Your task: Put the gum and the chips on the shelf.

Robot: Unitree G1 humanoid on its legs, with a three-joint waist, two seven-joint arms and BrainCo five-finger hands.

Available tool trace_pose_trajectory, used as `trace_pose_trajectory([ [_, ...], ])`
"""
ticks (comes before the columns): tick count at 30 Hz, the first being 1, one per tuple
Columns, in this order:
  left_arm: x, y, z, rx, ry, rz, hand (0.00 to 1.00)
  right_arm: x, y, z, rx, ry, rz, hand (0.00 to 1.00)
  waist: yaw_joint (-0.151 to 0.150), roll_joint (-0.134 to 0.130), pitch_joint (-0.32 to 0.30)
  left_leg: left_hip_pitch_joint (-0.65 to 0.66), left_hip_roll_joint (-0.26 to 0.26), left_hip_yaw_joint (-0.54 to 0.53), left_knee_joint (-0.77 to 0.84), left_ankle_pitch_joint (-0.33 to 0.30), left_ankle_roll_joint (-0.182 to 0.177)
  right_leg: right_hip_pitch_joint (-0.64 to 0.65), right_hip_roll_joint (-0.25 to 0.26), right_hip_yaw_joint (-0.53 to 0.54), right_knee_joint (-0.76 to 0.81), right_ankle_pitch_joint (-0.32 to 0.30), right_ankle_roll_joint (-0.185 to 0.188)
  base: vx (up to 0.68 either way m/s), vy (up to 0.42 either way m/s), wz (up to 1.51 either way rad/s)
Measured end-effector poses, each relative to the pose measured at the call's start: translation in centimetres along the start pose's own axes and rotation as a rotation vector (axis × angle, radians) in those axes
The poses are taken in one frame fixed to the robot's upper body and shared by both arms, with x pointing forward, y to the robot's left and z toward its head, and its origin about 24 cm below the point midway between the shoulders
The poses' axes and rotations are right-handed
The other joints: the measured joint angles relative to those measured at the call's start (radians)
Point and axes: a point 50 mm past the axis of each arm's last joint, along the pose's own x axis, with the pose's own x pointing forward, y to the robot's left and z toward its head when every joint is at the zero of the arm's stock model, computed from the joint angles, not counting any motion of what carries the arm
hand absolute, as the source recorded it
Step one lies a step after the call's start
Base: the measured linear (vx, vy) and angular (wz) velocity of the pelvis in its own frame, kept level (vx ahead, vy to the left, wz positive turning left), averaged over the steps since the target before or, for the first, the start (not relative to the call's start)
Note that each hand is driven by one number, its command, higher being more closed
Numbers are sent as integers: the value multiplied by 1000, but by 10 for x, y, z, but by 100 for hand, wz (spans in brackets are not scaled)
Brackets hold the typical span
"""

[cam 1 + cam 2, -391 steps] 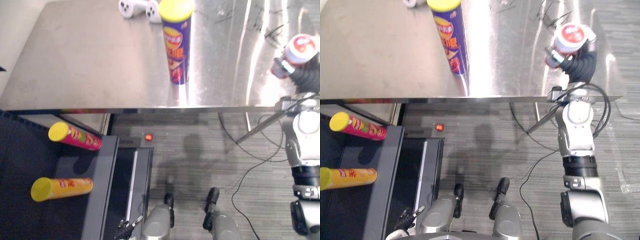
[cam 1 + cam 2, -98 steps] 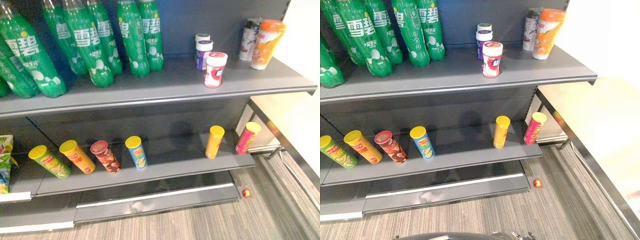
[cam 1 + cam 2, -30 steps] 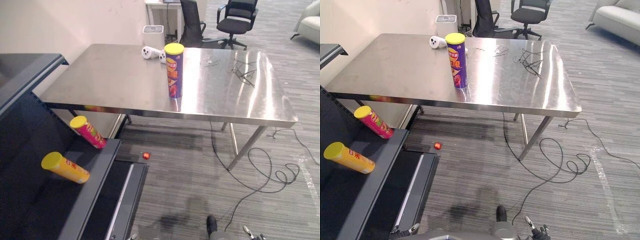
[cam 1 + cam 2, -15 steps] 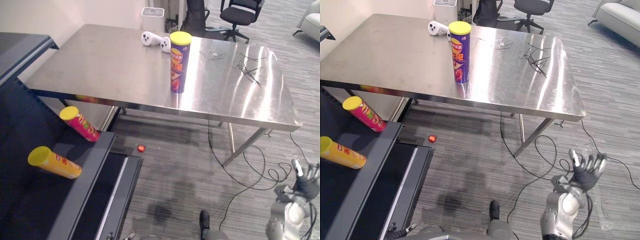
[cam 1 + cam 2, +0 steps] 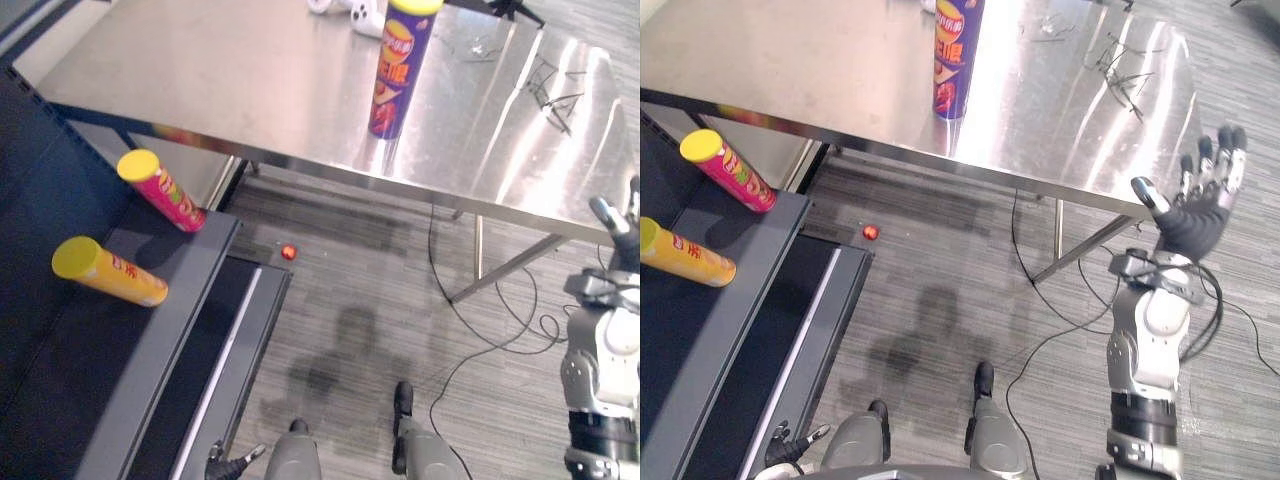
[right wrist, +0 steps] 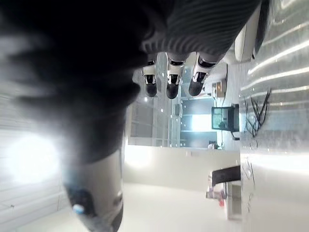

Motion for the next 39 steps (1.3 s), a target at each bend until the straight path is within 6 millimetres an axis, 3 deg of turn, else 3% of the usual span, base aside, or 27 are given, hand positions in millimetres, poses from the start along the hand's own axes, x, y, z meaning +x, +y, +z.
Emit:
trace_pose_trajectory([
  [6, 3, -4, 13, -13, -46, -33, 0, 48, 15, -8, -66, 32, 57, 0, 28, 17, 63, -48, 0, -30, 40, 0, 0, -14, 0, -26, 3, 10, -4, -32, -20, 13],
  [7, 3, -5, 17, -19, -61, -37, 0, 58, 16, -7, -83, 31, 63, 0, 43, 22, 79, -54, 0, -34, 47, 0, 0, -14, 0, -29, 3, 13, -4, -33, -16, 9],
  [11, 3, -4, 25, -25, -101, -45, 0, 90, 23, 1, -121, 19, 77, 0, 58, 35, 122, -84, 0, -60, 74, 0, 0, -17, 1, -54, 3, 20, -7, -39, -15, 16],
  [18, 3, -10, 33, 5, -140, -83, 0, 130, 32, 22, -156, -4, 82, 0, 100, 48, 165, -134, -1, -80, 123, -2, 2, -36, 2, -69, 3, 39, -12, -49, -6, 5],
  [31, -1, -23, 36, 53, -168, -155, 0, 157, 49, 32, -218, 50, 139, 0, 152, 61, 183, -206, 2, -98, 187, -9, 3, -69, 4, -84, 5, 58, -14, -52, 6, 2],
  [39, -1, -26, 35, 39, -159, -173, 0, 165, 53, 40, -227, 45, 147, 0, 157, 61, 183, -214, 2, -108, 194, -8, 3, -69, 4, -95, 6, 59, -14, -7, 2, 3],
])
